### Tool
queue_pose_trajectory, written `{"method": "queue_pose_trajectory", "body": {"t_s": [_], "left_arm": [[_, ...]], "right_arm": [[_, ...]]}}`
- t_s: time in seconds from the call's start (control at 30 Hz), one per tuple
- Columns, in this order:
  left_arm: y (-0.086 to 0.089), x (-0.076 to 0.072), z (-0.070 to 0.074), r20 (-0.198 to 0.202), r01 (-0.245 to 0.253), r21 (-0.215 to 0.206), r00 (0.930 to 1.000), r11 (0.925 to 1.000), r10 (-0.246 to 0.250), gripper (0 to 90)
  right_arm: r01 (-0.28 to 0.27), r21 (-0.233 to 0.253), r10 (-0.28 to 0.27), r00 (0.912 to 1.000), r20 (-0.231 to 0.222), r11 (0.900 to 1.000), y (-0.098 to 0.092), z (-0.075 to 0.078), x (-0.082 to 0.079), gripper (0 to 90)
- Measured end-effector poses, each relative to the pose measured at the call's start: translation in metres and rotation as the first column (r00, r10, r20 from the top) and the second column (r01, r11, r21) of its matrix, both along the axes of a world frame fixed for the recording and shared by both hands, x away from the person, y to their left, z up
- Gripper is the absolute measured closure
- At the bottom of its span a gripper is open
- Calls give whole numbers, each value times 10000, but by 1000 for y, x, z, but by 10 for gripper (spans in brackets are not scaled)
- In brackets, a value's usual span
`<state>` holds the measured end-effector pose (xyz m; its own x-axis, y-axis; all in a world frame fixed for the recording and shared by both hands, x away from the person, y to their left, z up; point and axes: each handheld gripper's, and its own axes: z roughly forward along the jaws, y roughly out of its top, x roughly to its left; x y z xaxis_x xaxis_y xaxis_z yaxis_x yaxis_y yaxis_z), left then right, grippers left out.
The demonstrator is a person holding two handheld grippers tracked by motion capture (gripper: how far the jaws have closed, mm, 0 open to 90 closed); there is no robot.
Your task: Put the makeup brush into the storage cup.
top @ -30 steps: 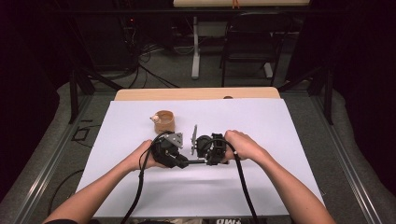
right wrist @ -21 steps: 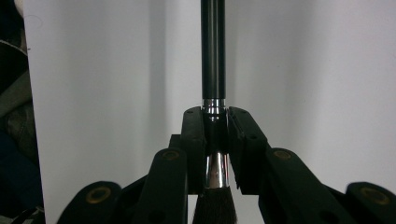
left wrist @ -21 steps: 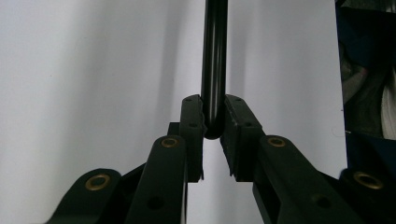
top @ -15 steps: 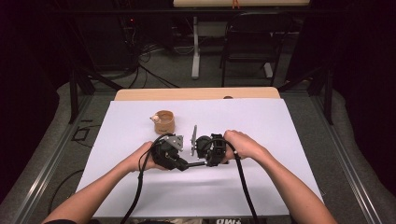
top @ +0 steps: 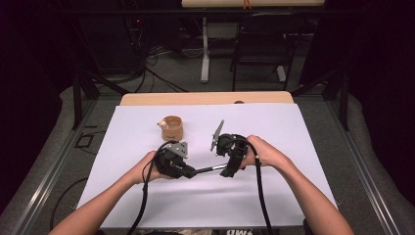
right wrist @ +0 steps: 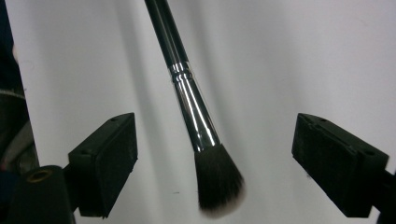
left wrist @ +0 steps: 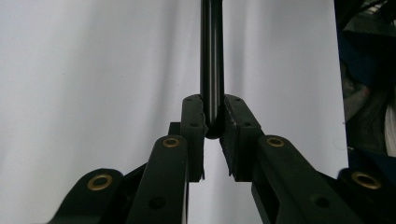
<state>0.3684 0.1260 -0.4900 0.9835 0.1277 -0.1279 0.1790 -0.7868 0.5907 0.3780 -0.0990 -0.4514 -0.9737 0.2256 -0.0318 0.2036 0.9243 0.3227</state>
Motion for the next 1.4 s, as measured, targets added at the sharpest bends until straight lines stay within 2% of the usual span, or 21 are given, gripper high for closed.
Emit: {"method": "queue_pose_trajectory", "body": {"t_s": [0.2, 0.33, 0.4, 0.43, 0.5, 0.53, 0.67, 0.7, 0.73, 0.8, 0.87, 0.9, 0.93, 0.97, 1.0, 1.1, 1.17, 1.2, 1.23, 1.3, 1.4], "left_arm": [[7, 0, -4, -17, -363, -446, 9993, 9983, 362, 796], [10, -2, -7, -20, -568, -711, 9984, 9959, 568, 796], [12, -3, -9, 31, -782, -920, 9969, 9927, 789, 795], [12, -3, -9, 31, -782, -920, 9969, 9927, 789, 795], [14, -4, -11, 67, -943, -1111, 9954, 9893, 957, 795], [15, -4, -11, 28, -931, -1112, 9956, 9894, 940, 795], [20, -6, -13, 71, -1172, -1299, 9929, 9846, 1192, 795], [21, -6, -13, 45, -1249, -1353, 9919, 9829, 1267, 795], [23, -7, -14, 120, -1501, -1461, 9881, 9778, 1534, 795], [24, -8, -16, -18, -1604, -1799, 9867, 9705, 1628, 795], [25, -7, -17, -8, -1667, -1848, 9855, 9685, 1695, 795], [26, -8, -19, -82, -1851, -2065, 9822, 9608, 1875, 795], [26, -8, -19, -82, -1851, -2065, 9822, 9608, 1875, 795], [26, -7, -20, -123, -1936, -2263, 9805, 9546, 1959, 795], [26, -7, -20, -123, -1936, -2263, 9805, 9546, 1959, 795], [27, -8, -20, -105, -2062, -2387, 9777, 9489, 2098, 795], [29, -8, -20, -118, -2183, -2609, 9748, 9404, 2230, 795], [29, -8, -20, -118, -2183, -2609, 9748, 9404, 2230, 795], [30, -8, -21, -82, -2243, -2650, 9731, 9378, 2304, 795], [30, -8, -21, -98, -2316, -2796, 9711, 9317, 2385, 796], [30, -10, -21, -75, -2426, -3036, 9676, 9214, 2522, 795]], "right_arm": [[804, 883, -817, 9966, 116, 9928, -18, 2, -3, 0], [1021, 1343, -1069, 9939, 287, 9857, -27, 0, -5, 0], [1384, 1823, -1465, 9887, 320, 9735, -37, -1, -8, 0], [1384, 1823, -1465, 9887, 320, 9735, -37, -1, -8, 0], [1583, 2445, -1687, 9854, 217, 9566, -48, -2, -12, 0], [1583, 2445, -1687, 9854, 217, 9566, -48, -2, -12, 0], [1844, 2835, -2063, 9772, 494, 9411, -61, -4, -20, 0], [1844, 2835, -2063, 9772, 494, 9411, -61, -4, -20, 0], [1864, 2980, -2124, 9755, 570, 9362, -64, -6, -23, 0], [1835, 3101, -2143, 9744, 681, 9328, -67, -9, -26, 0], [1831, 3143, -2158, 9738, 723, 9315, -68, -11, -28, 0], [1945, 3254, -2323, 9692, 813, 9254, -70, -15, -31, 0], [1945, 3254, -2323, 9692, 813, 9254, -70, -15, -31, 0], [2066, 3451, -2481, 9654, 802, 9156, -72, -20, -32, 0], [2066, 3451, -2481, 9654, 802, 9156, -72, -20, -32, 0], [2279, 3663, -2654, 9626, 547, 9021, -75, -27, -33, 0], [2427, 3838, -2791, 9594, 412, 8909, -77, -29, -33, 0], [2427, 3838, -2791, 9594, 412, 8909, -77, -29, -33, 0], [2555, 4002, -2921, 9558, 323, 8801, -78, -32, -34, 0], [2622, 4091, -2994, 9537, 282, 8740, -80, -33, -34, 0], [2851, 4369, -3243, 9458, 161, 8531, -82, -34, -35, 0]]}}
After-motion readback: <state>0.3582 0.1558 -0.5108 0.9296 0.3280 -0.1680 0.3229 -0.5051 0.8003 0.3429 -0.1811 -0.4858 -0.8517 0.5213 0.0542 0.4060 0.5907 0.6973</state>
